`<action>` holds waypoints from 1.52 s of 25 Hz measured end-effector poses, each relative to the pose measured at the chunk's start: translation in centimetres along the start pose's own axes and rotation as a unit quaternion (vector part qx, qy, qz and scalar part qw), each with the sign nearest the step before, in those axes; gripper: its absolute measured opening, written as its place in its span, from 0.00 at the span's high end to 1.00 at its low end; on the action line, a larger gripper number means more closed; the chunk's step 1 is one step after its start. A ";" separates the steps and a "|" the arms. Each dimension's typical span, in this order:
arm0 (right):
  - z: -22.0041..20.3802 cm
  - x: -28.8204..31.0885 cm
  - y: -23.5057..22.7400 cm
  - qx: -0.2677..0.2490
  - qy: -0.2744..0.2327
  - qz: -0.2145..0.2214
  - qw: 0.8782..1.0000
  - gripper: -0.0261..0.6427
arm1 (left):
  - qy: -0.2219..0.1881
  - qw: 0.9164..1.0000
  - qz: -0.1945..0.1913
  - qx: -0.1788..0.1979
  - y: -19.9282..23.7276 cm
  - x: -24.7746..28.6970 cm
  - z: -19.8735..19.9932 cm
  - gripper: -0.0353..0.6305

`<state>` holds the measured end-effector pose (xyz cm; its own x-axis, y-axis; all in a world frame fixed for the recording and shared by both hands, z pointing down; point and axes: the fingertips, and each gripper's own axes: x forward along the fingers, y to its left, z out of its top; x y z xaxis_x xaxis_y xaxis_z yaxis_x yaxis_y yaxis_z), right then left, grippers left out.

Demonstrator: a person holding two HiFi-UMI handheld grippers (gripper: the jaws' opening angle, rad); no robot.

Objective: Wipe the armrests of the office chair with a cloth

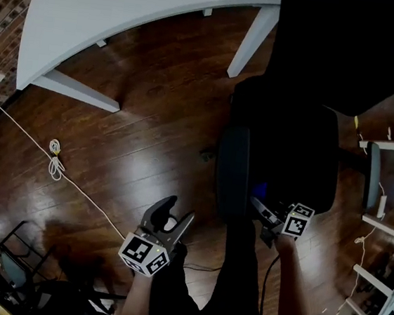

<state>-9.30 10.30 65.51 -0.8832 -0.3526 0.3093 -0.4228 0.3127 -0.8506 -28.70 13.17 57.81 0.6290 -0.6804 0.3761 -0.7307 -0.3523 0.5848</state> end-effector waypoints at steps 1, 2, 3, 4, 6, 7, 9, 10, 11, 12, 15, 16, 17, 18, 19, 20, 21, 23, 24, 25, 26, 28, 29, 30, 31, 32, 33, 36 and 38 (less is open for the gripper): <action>-1.3 0.2 0.4 0.002 -0.024 -0.022 0.999 0.91 | 0.012 1.000 -0.009 0.016 0.0 -1.2 -1.1 0.59; -2.3 0.6 0.6 -0.001 -0.045 -0.046 0.998 0.91 | 0.019 0.999 -0.016 0.034 0.0 -2.1 -2.0 0.59; -3.1 1.0 0.8 -0.005 -0.066 -0.069 0.995 0.91 | 0.023 0.998 -0.022 0.053 0.0 -2.8 -2.6 0.59; -3.7 1.4 1.0 -0.004 -0.086 -0.086 0.993 0.91 | 0.026 0.997 -0.027 0.068 -0.1 -3.4 -2.9 0.59; -5.2 2.7 1.8 0.014 -0.123 -0.091 0.988 0.91 | 0.022 0.996 -0.034 0.084 0.1 -4.4 -2.7 0.58; -6.0 3.6 2.2 0.026 -0.134 -0.085 0.987 0.91 | 0.017 0.995 -0.037 0.089 0.2 -4.9 -2.3 0.58; -7.5 5.7 2.6 0.042 -0.147 -0.083 0.985 0.91 | 0.007 0.994 -0.041 0.100 0.2 -5.9 -1.1 0.58; -7.8 6.5 2.4 0.043 -0.157 -0.091 0.982 0.91 | 0.002 0.993 -0.042 0.106 0.3 -6.5 -0.5 0.58; -7.6 7.1 1.7 0.039 -0.177 -0.104 0.978 0.91 | -0.004 0.993 -0.044 0.111 0.5 -7.0 -0.2 0.58; -7.0 7.5 0.9 0.035 -0.211 -0.117 0.970 0.91 | -0.008 0.992 -0.043 0.116 0.8 -7.6 0.1 0.58; -4.6 7.8 -1.4 0.058 -0.332 -0.130 0.933 0.91 | -0.010 0.992 -0.038 0.117 2.1 -9.4 0.3 0.58; -4.3 7.9 -2.2 0.071 -0.359 -0.134 0.921 0.91 | -0.007 0.993 -0.036 0.116 2.4 -9.8 0.3 0.58; -4.2 8.1 -3.0 0.081 -0.376 -0.139 0.913 0.91 | -0.003 0.993 -0.035 0.115 2.6 -10.2 0.2 0.58; -4.1 8.4 -3.5 0.087 -0.385 -0.139 0.908 0.91 | 0.002 0.993 -0.035 0.116 2.8 -10.4 0.0 0.58; -3.8 9.0 -3.8 0.089 -0.390 -0.132 0.907 0.91 | 0.008 0.992 -0.035 0.118 2.8 -10.5 -0.1 0.58; -3.4 9.5 -3.7 0.087 -0.393 -0.118 0.908 0.91 | 0.013 0.992 -0.036 0.123 2.7 -10.4 0.0 0.58; -2.8 10.1 -3.5 0.082 -0.393 -0.105 0.910 0.91 | 0.019 0.991 -0.037 0.129 2.4 -10.1 0.2 0.58; -2.1 10.4 -3.0 0.070 -0.389 -0.096 0.914 0.91 | 0.029 0.988 -0.044 0.142 1.6 -9.2 0.9 0.58; -1.9 10.3 -2.8 0.068 -0.386 -0.094 0.915 0.91 | 0.033 0.987 -0.049 0.147 1.0 -8.7 1.4 0.58; -1.8 10.1 -2.5 0.070 -0.385 -0.091 0.916 0.91 | 0.036 0.986 -0.054 0.151 0.3 -8.1 1.9 0.58; -1.9 9.8 -2.2 0.077 -0.385 -0.088 0.916 0.91 | 0.041 0.985 -0.061 0.157 -0.4 -7.4 2.4 0.58; -2.7 9.5 -2.0 0.105 -0.388 -0.077 0.912 0.91 | 0.059 0.979 -0.082 0.176 -2.1 -6.0 3.5 0.58; -3.1 9.4 -2.1 0.118 -0.389 -0.068 0.911 0.91 | 0.068 0.976 -0.094 0.187 -3.0 -5.1 4.0 0.58; -3.2 9.3 -2.2 0.127 -0.385 -0.057 0.912 0.91 | 0.074 0.973 -0.102 0.195 -4.2 -4.1 4.3 0.57; -3.2 9.1 -2.3 0.133 -0.378 -0.043 0.915 0.91 | 0.076 0.971 -0.107 0.200 -5.6 -2.9 4.6 0.57; -2.9 8.7 -2.5 0.141 -0.369 -0.030 0.918 0.91 | 0.075 0.970 -0.110 0.204 -7.0 -1.6 4.7 0.57; -2.6 8.3 -2.7 0.153 -0.363 -0.016 0.919 0.91 | 0.074 0.969 -0.112 0.209 -8.4 -0.4 4.8 0.57; -1.8 7.7 -3.6 0.207 -0.358 0.015 0.910 0.91 | 0.082 0.963 -0.120 0.229 -11.4 3.2 5.6 0.56; -1.6 8.1 -3.8 0.228 -0.333 0.024 0.915 0.91 | 0.087 0.961 -0.117 0.235 -12.3 5.1 6.3 0.56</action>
<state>-15.17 7.64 71.92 -0.5145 -0.8547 0.0687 -0.1246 -0.0047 -0.9922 -18.14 9.98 48.02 0.7957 -0.4436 0.4124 -0.5773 -0.7613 0.2951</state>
